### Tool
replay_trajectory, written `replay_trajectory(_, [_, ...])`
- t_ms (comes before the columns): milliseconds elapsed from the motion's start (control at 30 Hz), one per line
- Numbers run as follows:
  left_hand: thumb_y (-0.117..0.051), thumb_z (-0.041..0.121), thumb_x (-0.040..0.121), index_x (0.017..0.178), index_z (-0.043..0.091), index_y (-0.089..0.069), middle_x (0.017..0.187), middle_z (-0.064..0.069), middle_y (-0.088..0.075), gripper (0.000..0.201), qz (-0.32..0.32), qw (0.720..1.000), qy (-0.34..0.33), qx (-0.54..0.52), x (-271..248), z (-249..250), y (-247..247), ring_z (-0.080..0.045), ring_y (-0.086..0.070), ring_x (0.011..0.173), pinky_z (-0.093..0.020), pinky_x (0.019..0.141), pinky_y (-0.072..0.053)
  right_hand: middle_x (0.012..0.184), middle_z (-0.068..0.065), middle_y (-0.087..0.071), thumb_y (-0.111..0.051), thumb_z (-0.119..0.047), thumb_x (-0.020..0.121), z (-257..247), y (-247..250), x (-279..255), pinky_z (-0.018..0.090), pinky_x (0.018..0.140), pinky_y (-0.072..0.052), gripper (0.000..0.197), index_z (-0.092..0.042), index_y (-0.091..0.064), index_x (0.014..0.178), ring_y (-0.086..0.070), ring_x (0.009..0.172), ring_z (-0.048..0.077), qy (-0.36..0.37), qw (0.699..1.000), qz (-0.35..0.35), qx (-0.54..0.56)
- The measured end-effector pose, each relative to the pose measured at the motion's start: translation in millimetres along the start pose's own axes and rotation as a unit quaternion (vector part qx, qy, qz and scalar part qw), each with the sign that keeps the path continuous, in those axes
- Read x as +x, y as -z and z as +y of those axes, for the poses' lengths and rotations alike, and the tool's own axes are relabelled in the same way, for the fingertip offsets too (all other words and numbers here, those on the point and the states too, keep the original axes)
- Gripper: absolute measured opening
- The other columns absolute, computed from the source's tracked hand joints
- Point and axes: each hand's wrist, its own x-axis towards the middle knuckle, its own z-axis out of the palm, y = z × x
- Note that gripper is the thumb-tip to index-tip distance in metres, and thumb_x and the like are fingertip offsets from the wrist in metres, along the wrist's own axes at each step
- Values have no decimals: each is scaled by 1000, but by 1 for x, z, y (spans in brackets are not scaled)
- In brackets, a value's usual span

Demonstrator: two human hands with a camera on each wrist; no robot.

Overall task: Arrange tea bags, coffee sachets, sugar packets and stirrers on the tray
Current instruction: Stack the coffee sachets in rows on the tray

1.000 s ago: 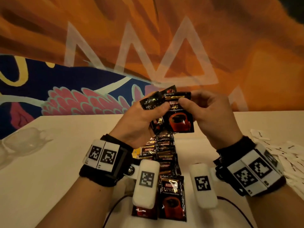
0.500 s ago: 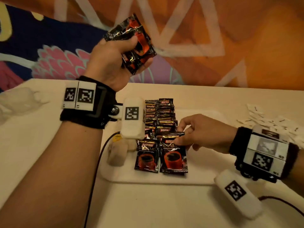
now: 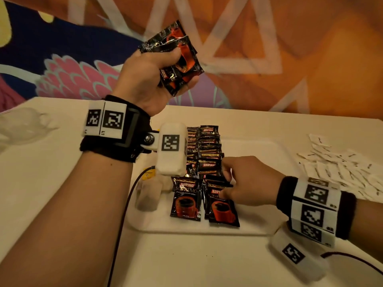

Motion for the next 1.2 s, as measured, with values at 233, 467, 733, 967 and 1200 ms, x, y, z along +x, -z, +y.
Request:
replay_trajectory(233, [-58,0,89,125,5,-49,112,-20,-65,37,12,1000,-13,-13,1,6,6,-37,-71,86,-45,75,-58,73,-9,-58,-63,-24,86,-18,28,10,20,55,-38,13,-26,-59,74,-55,68,8,62,996,59,-1])
replay_trajectory(467, [-57,1,90,114,6,-52,109,-20,-66,25,7,999,-18,-25,0,11,12,-37,-70,88,-46,77,-58,91,-9,-54,-69,-36,85,-57,24,57,25,68,-43,25,-25,-67,107,-56,88,14,126,982,23,-135])
replay_trajectory(733, [-57,0,90,120,4,-50,110,-21,-66,31,18,999,-24,-38,2,14,19,-37,-71,88,-45,75,-58,98,0,-70,-67,-30,87,-67,18,74,28,70,-52,15,-19,-73,95,-63,88,18,106,974,-20,-197])
replay_trajectory(967, [-57,0,90,120,5,-50,113,-21,-64,32,21,999,-25,-43,2,15,21,-38,-70,90,-45,74,-58,97,4,-69,-66,-29,87,-59,26,76,27,64,-51,19,-14,-72,96,-65,87,21,65,976,-10,-206])
replay_trajectory(1200, [-57,1,90,114,7,-52,110,-19,-65,25,18,999,-26,-40,2,14,21,-36,-70,89,-45,76,-58,86,-9,-61,-76,-49,74,-63,21,48,26,63,-48,33,-24,-63,91,-58,79,12,124,977,-19,-175])
